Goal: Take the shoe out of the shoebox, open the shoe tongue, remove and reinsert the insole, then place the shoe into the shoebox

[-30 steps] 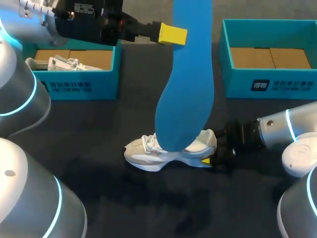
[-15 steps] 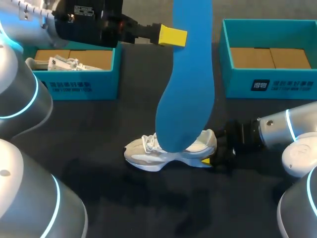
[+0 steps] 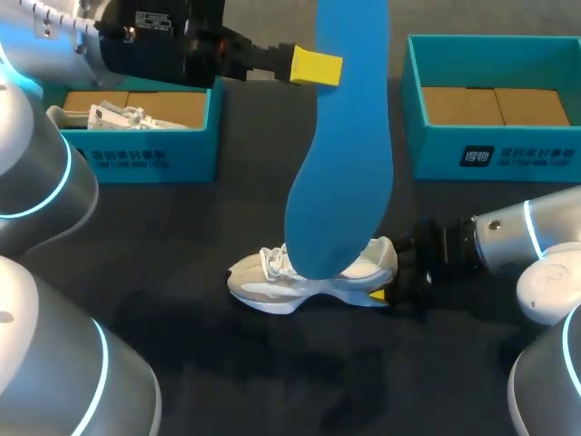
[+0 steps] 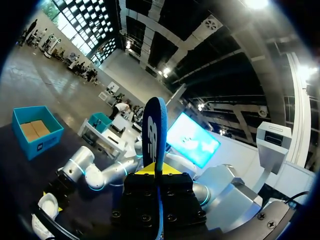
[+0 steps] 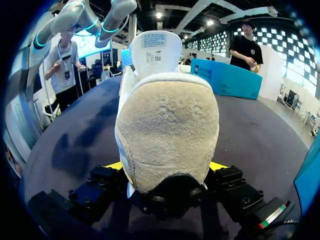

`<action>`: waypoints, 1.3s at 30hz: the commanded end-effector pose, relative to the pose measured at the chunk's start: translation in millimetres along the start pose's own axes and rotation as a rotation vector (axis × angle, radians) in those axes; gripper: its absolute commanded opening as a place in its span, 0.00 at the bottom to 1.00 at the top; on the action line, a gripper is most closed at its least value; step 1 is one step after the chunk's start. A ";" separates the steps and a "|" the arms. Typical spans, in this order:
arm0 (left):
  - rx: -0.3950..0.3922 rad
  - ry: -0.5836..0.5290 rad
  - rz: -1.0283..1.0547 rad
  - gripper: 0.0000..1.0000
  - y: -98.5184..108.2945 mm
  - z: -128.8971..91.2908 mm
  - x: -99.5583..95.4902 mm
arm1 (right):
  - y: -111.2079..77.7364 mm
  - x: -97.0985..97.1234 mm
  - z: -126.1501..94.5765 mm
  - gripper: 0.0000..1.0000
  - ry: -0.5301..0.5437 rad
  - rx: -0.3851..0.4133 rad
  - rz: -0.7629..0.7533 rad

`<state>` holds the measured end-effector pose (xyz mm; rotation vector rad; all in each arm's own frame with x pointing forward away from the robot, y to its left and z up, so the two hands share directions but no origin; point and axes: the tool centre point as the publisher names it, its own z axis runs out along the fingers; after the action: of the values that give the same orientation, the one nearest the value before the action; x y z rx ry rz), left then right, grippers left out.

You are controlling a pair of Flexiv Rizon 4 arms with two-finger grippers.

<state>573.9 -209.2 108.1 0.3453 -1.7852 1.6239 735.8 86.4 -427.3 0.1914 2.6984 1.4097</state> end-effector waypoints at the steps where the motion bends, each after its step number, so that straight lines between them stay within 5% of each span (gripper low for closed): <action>1: -0.002 0.001 0.000 0.00 -0.4 1.1 -1.2 | 0.9 0.4 0.4 0.99 -0.001 0.007 0.001; 7: -0.002 0.001 0.000 0.00 -0.4 1.1 -1.2 | 0.9 0.4 0.4 1.00 -0.001 0.007 0.001; 19: -0.002 0.001 0.000 0.00 -0.4 1.1 -1.2 | 9.0 -3.2 -31.9 1.00 -0.003 0.165 0.006; 39: -0.002 0.001 0.000 0.00 -0.4 1.1 -1.2 | 39.6 2.7 -56.5 1.00 -0.055 0.666 0.050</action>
<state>573.6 -208.8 107.8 0.3456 -1.7839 1.6252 730.2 58.7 -367.9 0.3047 2.9069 0.8797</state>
